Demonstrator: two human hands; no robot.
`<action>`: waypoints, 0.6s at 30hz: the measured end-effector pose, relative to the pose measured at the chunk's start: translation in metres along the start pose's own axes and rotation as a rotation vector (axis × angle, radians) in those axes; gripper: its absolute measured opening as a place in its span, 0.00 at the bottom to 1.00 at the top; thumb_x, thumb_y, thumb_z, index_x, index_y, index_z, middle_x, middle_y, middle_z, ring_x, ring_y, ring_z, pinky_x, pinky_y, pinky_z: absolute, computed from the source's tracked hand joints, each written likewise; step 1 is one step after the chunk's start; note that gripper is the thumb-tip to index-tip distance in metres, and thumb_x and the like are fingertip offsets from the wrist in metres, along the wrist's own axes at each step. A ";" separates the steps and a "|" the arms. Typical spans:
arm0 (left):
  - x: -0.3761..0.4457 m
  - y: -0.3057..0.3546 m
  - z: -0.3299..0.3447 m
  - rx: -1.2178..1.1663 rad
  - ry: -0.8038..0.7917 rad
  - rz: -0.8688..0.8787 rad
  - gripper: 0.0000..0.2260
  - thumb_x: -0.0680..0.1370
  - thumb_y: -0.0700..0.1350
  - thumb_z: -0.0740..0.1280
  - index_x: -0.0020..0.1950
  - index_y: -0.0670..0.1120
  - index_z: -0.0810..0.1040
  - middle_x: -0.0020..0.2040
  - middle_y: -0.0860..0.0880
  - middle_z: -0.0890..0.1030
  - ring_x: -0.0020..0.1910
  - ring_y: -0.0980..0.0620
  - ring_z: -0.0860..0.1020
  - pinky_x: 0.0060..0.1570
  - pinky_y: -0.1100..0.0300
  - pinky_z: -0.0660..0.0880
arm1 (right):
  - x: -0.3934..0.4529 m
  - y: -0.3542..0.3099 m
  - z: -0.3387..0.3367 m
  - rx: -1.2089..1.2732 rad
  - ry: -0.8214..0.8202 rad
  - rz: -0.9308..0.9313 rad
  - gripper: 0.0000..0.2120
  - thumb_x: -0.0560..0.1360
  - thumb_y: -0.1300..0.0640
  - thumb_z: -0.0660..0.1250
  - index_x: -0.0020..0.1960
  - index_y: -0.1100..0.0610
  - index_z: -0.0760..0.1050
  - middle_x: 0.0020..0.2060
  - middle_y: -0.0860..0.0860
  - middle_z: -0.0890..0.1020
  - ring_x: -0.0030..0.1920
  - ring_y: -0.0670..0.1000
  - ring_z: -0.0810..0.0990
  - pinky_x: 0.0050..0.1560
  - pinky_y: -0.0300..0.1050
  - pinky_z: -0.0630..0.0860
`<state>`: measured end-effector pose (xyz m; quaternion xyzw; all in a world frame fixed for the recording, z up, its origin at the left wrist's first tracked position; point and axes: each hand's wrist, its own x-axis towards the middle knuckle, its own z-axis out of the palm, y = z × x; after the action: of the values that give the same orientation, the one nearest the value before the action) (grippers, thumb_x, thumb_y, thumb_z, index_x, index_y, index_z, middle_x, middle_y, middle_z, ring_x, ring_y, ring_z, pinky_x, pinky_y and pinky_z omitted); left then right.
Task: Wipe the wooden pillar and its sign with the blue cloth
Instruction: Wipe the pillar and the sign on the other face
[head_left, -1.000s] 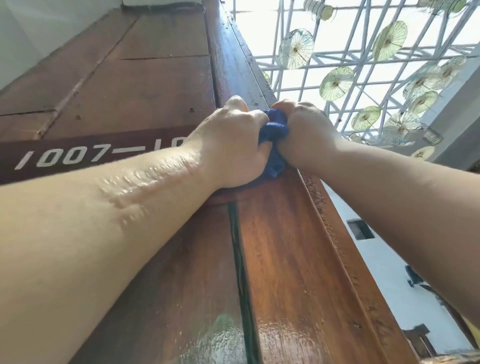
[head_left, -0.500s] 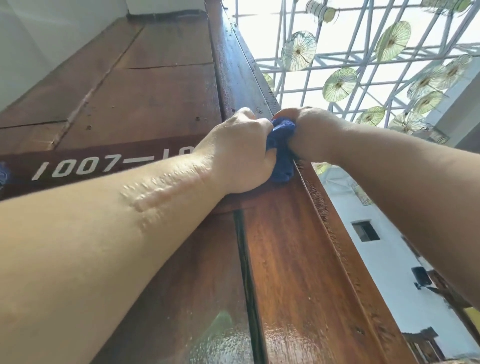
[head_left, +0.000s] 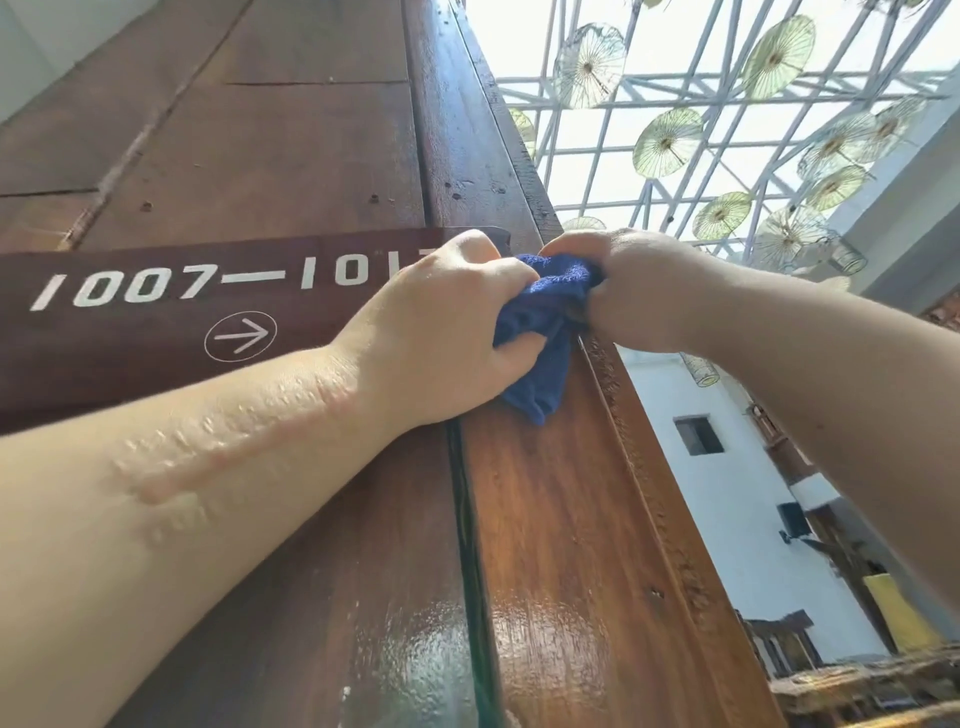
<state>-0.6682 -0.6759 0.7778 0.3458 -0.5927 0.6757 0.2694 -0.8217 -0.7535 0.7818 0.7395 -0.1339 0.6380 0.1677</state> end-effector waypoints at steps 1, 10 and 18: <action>-0.002 0.001 0.000 0.001 0.000 -0.001 0.16 0.70 0.55 0.61 0.51 0.49 0.79 0.48 0.49 0.75 0.47 0.49 0.76 0.49 0.58 0.72 | -0.002 0.000 0.000 -0.006 0.006 0.001 0.15 0.76 0.63 0.60 0.60 0.53 0.75 0.32 0.43 0.70 0.27 0.41 0.69 0.21 0.25 0.64; -0.030 0.009 -0.001 -0.011 0.001 0.104 0.15 0.69 0.52 0.60 0.49 0.48 0.81 0.44 0.48 0.76 0.41 0.47 0.77 0.43 0.55 0.76 | -0.029 0.011 0.010 -0.127 0.009 -0.040 0.23 0.70 0.63 0.62 0.58 0.40 0.74 0.51 0.50 0.75 0.42 0.49 0.73 0.33 0.34 0.67; -0.044 0.009 0.004 -0.055 0.049 0.113 0.10 0.68 0.45 0.67 0.48 0.48 0.82 0.43 0.47 0.78 0.39 0.44 0.78 0.40 0.51 0.77 | -0.047 0.009 0.013 -0.195 0.023 -0.071 0.23 0.72 0.62 0.62 0.63 0.43 0.72 0.53 0.52 0.73 0.51 0.51 0.72 0.44 0.36 0.62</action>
<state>-0.6478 -0.6790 0.7376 0.2876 -0.6228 0.6816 0.2545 -0.8212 -0.7678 0.7342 0.7167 -0.1671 0.6240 0.2630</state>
